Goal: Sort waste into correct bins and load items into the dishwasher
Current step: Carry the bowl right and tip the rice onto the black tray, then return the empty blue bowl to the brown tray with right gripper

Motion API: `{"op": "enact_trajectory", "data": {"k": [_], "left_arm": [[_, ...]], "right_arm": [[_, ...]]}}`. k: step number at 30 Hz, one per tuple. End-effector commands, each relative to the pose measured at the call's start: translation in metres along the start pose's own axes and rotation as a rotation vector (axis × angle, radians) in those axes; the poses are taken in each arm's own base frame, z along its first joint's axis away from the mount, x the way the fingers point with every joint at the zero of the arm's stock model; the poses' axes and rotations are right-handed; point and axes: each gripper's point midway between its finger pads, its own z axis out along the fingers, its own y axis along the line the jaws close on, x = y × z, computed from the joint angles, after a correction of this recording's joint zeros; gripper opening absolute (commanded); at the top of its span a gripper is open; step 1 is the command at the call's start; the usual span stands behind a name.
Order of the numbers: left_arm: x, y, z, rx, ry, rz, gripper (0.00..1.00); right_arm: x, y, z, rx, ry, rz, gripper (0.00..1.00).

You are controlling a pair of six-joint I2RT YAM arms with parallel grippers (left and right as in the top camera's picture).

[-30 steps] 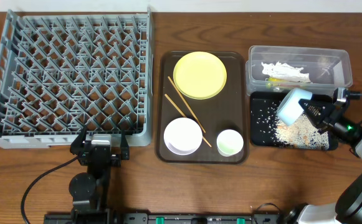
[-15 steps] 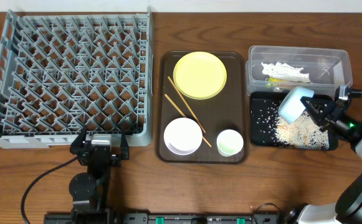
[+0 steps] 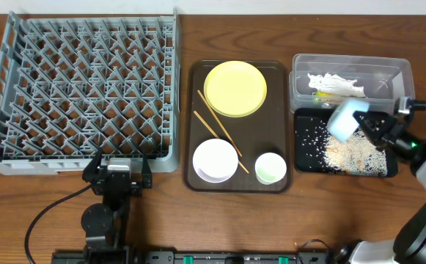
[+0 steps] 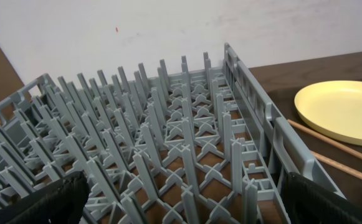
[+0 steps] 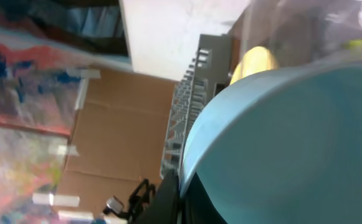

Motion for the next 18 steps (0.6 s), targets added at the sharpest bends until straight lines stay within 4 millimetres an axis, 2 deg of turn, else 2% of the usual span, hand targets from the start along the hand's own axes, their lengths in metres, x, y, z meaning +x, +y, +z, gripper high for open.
{"op": "enact_trajectory", "data": {"k": [1, 6, 7, 11, 14, 15, 18], "left_arm": [[0.015, -0.006, 0.001, 0.025, 0.044, 0.007, 0.99], [0.015, -0.006, 0.001, 0.025, 0.044, 0.007, 0.99], [0.015, -0.006, 0.001, 0.025, 0.044, 0.007, 0.99], [0.015, -0.006, 0.001, 0.025, 0.044, 0.007, 0.99], [0.015, -0.006, 0.001, 0.025, 0.044, 0.007, 0.99], [0.015, -0.006, 0.001, 0.025, 0.044, 0.007, 0.99], [0.015, -0.006, 0.001, 0.025, 0.044, 0.007, 0.99]], "right_arm": [[0.019, 0.041, 0.025, -0.065, 0.11, -0.118, 0.01], [0.034, 0.082, 0.054, -0.086, 0.189, -0.241, 0.01], [0.041, 0.104, 0.068, -0.111, 0.219, -0.316, 0.01], [0.057, 0.143, 0.098, -0.172, 0.252, -0.405, 0.02], [0.068, 0.157, 0.119, -0.201, 0.266, -0.421, 0.01], [0.074, 0.16, 0.132, -0.209, 0.269, -0.417, 0.01], [0.077, 0.161, 0.148, -0.201, 0.251, -0.394, 0.02]]}}
